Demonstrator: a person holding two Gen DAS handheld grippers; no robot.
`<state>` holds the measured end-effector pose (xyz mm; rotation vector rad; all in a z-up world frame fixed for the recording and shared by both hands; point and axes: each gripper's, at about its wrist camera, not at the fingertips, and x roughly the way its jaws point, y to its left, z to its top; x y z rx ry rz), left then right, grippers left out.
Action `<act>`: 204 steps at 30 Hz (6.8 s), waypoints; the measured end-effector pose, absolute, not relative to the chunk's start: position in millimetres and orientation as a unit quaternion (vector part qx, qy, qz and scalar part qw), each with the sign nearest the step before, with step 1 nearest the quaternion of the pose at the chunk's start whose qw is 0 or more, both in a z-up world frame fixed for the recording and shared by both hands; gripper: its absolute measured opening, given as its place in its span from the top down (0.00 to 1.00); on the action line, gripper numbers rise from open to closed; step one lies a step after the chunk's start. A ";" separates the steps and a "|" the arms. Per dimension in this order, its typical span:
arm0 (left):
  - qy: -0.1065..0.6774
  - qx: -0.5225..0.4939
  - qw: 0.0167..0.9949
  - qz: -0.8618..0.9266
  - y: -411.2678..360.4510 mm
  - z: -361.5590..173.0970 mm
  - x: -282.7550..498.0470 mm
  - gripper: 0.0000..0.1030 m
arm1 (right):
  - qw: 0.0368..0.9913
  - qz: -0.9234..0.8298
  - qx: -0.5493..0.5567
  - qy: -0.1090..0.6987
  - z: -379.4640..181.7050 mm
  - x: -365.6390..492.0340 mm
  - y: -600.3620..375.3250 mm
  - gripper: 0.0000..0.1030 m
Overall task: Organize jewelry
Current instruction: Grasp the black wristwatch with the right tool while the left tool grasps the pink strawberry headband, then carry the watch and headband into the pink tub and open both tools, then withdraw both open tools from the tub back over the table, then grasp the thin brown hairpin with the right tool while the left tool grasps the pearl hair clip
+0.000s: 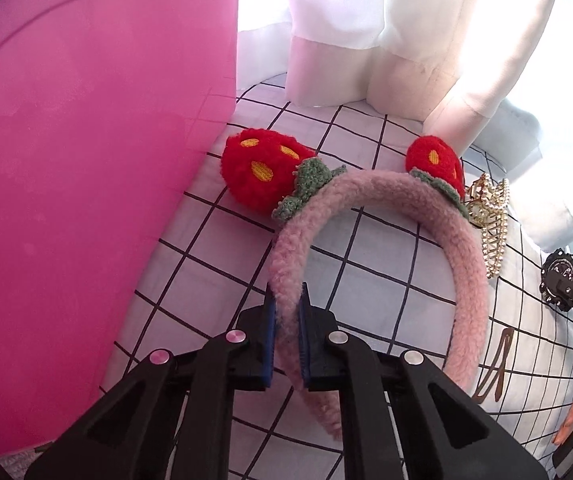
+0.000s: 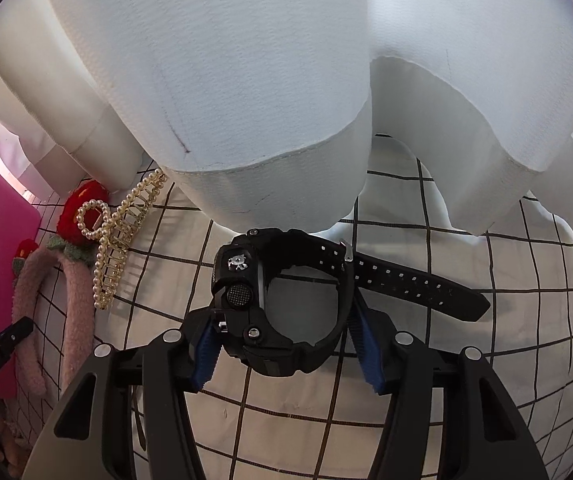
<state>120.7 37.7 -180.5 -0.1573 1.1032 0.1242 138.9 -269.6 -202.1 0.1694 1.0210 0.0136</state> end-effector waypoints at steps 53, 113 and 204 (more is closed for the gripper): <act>0.320 -0.090 0.923 0.195 223.8 75.9 17.5 0.90 | 0.906 0.286 -0.039 0.311 31.7 86.5 25.0 0.47; 0.350 -0.080 0.932 0.042 113.1 65.8 28.3 0.06 | 0.917 0.132 -0.004 0.376 -16.7 68.2 -101.3 0.33; 0.461 -0.036 0.884 -0.070 -24.5 -61.6 141.2 0.62 | 0.905 0.006 0.011 0.424 -138.2 62.9 -174.7 0.86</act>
